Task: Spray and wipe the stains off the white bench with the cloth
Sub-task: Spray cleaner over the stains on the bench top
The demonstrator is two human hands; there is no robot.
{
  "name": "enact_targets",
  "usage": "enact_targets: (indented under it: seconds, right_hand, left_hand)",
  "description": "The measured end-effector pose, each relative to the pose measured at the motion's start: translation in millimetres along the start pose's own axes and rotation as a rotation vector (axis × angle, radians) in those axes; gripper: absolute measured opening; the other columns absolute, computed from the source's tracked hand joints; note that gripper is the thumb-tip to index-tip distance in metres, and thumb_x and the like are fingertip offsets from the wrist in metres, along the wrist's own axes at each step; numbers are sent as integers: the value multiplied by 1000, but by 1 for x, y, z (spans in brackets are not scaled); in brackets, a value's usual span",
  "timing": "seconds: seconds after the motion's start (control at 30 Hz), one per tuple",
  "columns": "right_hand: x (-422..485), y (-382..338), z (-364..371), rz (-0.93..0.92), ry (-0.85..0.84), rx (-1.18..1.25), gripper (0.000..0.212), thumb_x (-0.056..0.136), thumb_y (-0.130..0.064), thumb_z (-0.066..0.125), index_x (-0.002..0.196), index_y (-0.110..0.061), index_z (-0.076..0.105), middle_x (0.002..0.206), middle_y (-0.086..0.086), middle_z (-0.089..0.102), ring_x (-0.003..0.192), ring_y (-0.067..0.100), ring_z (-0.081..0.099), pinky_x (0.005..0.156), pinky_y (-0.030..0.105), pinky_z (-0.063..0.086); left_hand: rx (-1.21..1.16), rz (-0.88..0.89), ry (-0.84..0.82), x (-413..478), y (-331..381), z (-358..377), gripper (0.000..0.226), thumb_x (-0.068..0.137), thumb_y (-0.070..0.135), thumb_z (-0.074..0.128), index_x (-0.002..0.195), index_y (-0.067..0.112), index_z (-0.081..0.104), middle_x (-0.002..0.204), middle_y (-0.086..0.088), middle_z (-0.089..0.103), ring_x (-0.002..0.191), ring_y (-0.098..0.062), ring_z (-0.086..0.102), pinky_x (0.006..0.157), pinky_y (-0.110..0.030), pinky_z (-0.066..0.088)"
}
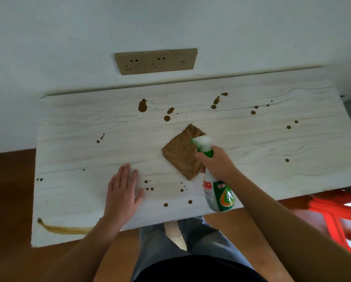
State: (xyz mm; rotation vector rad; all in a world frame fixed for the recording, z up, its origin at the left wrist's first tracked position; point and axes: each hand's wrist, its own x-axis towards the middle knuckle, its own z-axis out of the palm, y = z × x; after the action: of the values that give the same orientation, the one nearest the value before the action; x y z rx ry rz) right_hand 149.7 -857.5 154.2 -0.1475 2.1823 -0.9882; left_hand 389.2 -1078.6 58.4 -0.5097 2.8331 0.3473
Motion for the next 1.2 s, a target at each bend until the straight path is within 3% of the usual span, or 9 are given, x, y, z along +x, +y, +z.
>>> enact_targets:
  seconds: [0.1,0.33,0.53,0.7,1.2]
  right_hand:
    - [-13,4,3,64,53,19,17,95,-28,63,98,-12,61,66,3,68,51,9,63,55,24,52]
    - [-32,12,15,147,187,53,23,93,-34,62,96,-11,62,62,3,67,51,15,65,60,33,59]
    - [-50,8,20,170,248,35,25,93,-39,62,91,-14,60,65,7,69,53,16,65,59,31,57]
    - [-57,2,23,129,185,28,21,94,-34,62,94,-13,60,65,6,70,46,4,62,54,22,48]
    - [-54,-13,26,107,116,-9,20,94,-33,61,92,-13,62,60,5,69,47,7,62,55,23,50]
  left_hand:
    - [-14,13,1,-1,-4,2,73,98,55,35,153,7,43,164,-22,33,153,-38,31,118,-55,37]
    - [-47,21,13,-1,-7,3,73,98,54,34,153,7,43,163,-22,34,152,-39,32,117,-56,37]
    - [-44,31,15,0,-10,3,73,97,56,33,154,11,40,164,-20,33,153,-38,30,117,-54,36]
    - [-36,34,5,1,-16,5,74,97,57,31,156,13,38,167,-16,29,155,-35,26,118,-52,34]
    - [-40,21,2,0,-14,4,74,99,58,29,157,14,37,168,-15,27,156,-32,23,120,-50,32]
